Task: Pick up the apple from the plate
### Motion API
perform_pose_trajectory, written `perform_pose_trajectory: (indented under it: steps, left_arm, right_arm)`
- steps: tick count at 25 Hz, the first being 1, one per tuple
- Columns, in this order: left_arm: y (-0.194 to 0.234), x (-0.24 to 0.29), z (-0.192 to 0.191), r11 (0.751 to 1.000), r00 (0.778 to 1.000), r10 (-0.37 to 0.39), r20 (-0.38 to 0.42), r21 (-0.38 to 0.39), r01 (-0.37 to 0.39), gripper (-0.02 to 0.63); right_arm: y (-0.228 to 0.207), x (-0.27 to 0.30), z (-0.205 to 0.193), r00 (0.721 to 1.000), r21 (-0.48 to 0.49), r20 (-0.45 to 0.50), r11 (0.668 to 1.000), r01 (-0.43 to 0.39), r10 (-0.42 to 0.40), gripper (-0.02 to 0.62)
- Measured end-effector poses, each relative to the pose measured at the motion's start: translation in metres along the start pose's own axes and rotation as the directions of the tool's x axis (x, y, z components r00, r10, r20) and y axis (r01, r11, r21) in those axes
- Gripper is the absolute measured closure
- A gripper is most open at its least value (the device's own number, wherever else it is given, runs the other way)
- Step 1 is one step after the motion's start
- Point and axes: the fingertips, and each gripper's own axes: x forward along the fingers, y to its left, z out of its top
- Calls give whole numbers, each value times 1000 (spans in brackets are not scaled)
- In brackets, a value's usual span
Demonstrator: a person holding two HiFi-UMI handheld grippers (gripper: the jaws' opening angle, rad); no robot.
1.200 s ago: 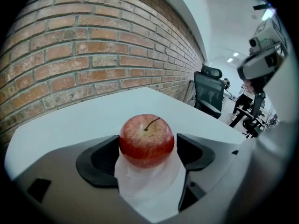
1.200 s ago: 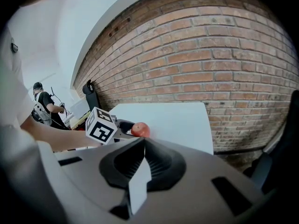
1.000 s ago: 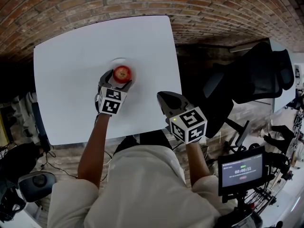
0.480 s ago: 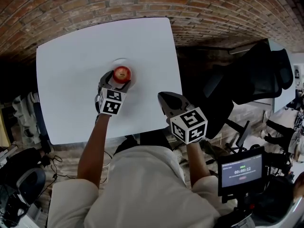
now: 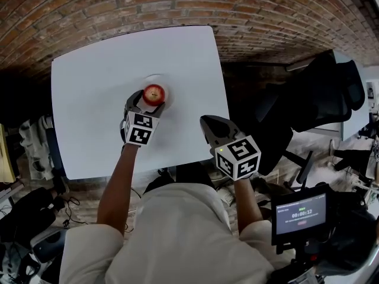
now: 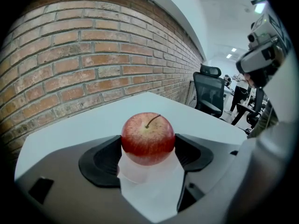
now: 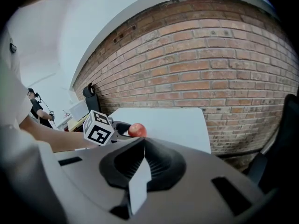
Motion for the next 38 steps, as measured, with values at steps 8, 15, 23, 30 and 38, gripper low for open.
perform_pose_trajectory:
  steps: [8, 15, 23, 30, 38]
  left_arm:
    - [-1, -26, 8, 1000, 1000, 6, 25, 11, -6, 244]
    - [-3, -50, 15, 999, 998, 11, 60, 35, -13, 244]
    - [-13, -76, 29, 998, 995, 23, 95, 52, -28, 244]
    - [-17, -109, 38, 997, 990, 41, 134, 55, -48, 244]
    - [-13, -154, 58, 996, 979, 66, 194, 39, -75, 244]
  right_arm:
    - [12, -13, 11, 999, -20, 40, 1000, 14, -13, 591]
    - [27, -20, 19, 996, -44, 83, 999, 22, -18, 591]
    - [34, -34, 26, 993, -71, 116, 997, 31, -22, 591]
    - [47, -41, 37, 988, -107, 154, 994, 33, -16, 591]
    - [63, -49, 55, 980, -140, 199, 989, 39, -10, 591]
